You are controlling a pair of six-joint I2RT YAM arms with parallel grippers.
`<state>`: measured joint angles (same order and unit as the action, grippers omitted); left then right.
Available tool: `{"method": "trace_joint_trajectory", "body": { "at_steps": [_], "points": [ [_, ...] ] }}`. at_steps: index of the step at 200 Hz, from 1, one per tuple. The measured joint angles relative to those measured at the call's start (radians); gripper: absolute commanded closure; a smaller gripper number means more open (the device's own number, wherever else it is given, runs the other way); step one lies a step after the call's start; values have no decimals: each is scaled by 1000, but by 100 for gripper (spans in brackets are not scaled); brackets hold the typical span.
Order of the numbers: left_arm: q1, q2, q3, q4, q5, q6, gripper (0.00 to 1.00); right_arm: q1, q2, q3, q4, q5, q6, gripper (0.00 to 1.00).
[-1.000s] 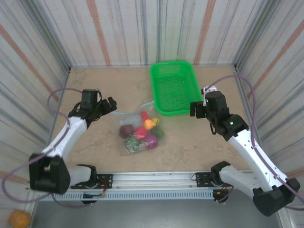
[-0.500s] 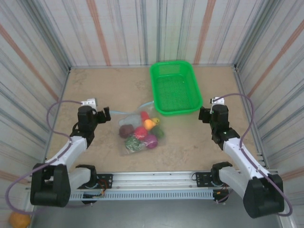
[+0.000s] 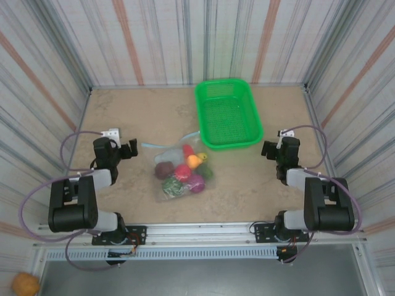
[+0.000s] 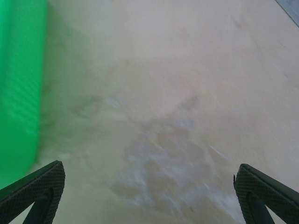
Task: Place the food in the zip-top bag and seal the zipper
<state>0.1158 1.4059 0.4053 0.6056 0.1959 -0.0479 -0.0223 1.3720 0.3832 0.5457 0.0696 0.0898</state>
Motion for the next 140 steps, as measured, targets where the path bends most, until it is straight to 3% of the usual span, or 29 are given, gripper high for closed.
{"method": "trace_joint_trajectory", "body": {
  "at_steps": [36, 60, 140],
  "points": [
    [-68, 90, -35, 200, 6, 55, 1, -18, 144, -43, 272, -102, -11, 0],
    [-117, 111, -27, 188, -47, 77, 1, -26, 175, -28, 269, -137, -16, 0],
    [-137, 113, 2, 176, -147, 98, 1, -23, 176, 11, 274, -89, -15, 0]
  ]
}}
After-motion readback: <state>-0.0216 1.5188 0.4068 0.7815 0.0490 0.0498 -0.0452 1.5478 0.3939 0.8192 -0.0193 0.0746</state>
